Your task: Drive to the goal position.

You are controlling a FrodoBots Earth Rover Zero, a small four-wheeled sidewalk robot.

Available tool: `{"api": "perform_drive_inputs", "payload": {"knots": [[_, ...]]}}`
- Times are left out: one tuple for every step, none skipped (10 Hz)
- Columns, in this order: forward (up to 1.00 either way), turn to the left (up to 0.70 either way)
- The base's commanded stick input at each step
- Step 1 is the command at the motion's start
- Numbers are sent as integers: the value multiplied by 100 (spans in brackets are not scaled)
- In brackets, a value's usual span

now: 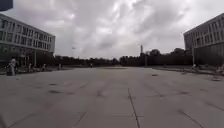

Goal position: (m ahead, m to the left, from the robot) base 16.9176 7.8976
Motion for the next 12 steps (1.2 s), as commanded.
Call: {"api": "perform_drive_inputs", "payload": {"knots": [[70, 0], [70, 0], [70, 0], [70, 0], [70, 0], [70, 0], [70, 0], [70, 0], [70, 0], [70, 0], [70, 0], [70, 0]]}}
